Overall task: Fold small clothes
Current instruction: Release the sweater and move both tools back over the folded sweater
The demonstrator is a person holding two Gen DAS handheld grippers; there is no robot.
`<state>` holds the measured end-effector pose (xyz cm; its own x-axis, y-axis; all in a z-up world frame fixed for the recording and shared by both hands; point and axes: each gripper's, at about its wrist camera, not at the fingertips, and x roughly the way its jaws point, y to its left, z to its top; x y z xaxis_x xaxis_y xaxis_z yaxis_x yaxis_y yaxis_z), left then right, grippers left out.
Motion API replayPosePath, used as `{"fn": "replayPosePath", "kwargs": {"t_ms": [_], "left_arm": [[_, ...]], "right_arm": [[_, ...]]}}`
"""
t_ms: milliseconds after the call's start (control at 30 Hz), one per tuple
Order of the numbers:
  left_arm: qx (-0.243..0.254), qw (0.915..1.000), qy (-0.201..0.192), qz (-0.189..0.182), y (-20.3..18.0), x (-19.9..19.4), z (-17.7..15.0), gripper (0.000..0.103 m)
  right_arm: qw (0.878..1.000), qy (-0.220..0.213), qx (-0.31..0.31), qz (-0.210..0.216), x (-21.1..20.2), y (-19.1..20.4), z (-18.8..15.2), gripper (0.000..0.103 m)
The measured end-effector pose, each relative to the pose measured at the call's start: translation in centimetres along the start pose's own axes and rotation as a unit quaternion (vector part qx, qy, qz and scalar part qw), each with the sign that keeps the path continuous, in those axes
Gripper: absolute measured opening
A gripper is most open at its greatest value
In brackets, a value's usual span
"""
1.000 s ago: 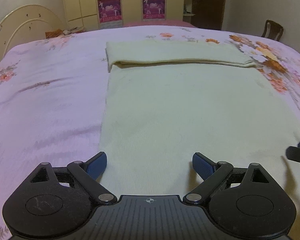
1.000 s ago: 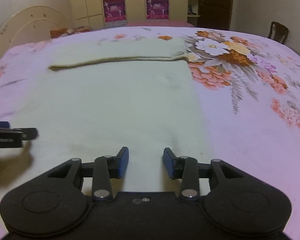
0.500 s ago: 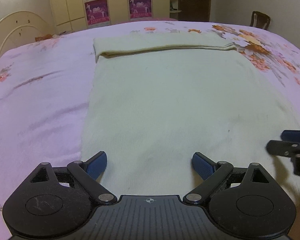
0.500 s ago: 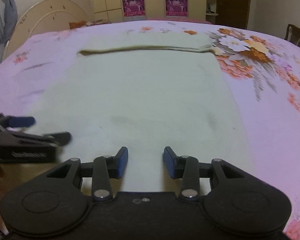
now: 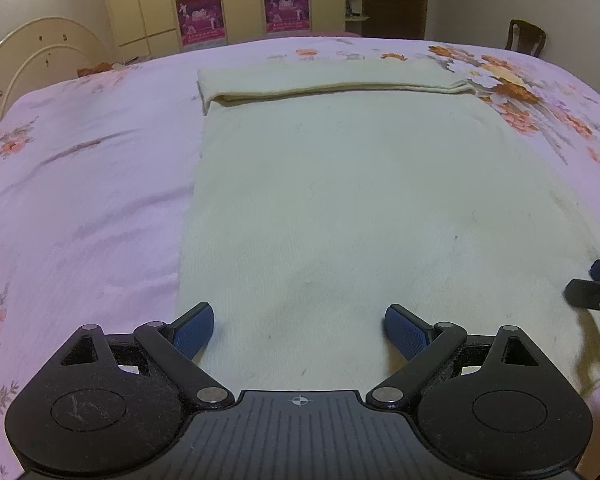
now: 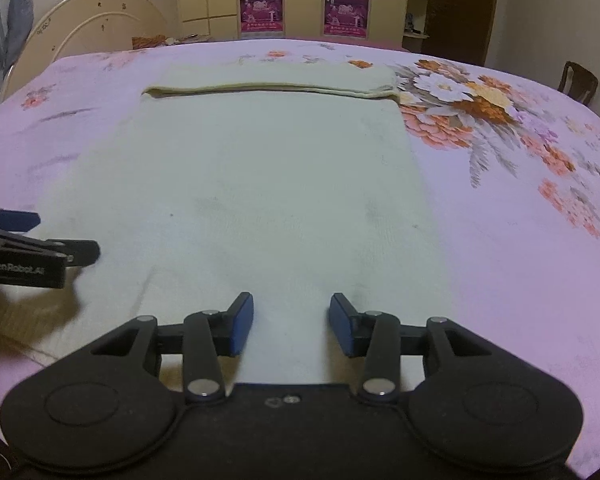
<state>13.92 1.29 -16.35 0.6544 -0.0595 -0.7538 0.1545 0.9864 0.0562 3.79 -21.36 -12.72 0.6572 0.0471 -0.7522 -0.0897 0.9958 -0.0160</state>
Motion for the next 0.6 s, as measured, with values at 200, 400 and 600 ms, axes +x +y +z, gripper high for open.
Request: {"fn": "replayPosePath", "kwargs": {"t_ms": [200, 400, 600], "left_arm": [[-0.008, 0.9999, 0.005, 0.003, 0.3, -0.7, -0.2, 0.092], [-0.011, 0.9999, 0.0, -0.001, 0.7, -2.3, -0.9, 0.092], [-0.011, 0.9999, 0.009, 0.007, 1.4, -2.3, -2.8, 0.092]], "right_arm": [[1.0, 0.003, 0.006, -0.002, -0.8, -0.2, -0.1, 0.043], [0.999, -0.013, 0.01, 0.03, -2.1, 0.9, 0.6, 0.043], [0.999, 0.002, 0.005, 0.039, -1.8, 1.6, -0.3, 0.043]]}}
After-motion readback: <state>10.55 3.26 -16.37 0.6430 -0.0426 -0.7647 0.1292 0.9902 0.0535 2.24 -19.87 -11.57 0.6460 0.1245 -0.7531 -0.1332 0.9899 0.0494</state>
